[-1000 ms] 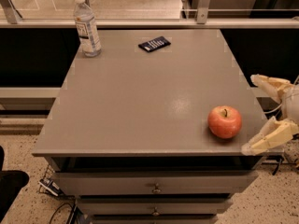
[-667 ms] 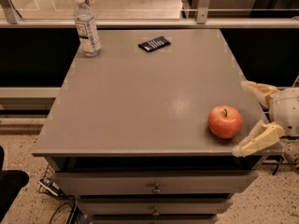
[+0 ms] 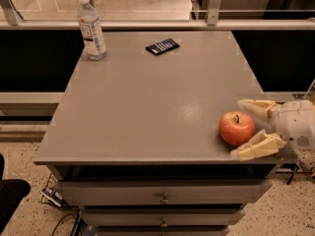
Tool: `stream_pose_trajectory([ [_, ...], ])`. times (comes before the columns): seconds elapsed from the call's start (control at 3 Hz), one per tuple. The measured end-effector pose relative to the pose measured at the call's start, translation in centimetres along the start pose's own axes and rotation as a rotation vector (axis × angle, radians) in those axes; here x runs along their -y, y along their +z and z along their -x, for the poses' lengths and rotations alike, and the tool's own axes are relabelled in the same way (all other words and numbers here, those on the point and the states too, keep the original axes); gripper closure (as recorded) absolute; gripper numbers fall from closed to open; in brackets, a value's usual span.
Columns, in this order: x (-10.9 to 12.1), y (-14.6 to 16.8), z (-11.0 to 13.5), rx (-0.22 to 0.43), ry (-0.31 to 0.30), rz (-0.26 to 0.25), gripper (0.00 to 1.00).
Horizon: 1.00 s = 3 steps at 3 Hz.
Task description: Move apple near rxbar blueberry
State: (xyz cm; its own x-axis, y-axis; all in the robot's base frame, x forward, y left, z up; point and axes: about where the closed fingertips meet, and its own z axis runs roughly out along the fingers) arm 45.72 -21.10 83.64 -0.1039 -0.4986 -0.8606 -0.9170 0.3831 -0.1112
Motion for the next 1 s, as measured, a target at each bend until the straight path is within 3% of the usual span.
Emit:
stream_pose_trajectory([
  [1.0, -0.2, 0.53, 0.34, 0.003, -0.005, 0.012, 0.88],
])
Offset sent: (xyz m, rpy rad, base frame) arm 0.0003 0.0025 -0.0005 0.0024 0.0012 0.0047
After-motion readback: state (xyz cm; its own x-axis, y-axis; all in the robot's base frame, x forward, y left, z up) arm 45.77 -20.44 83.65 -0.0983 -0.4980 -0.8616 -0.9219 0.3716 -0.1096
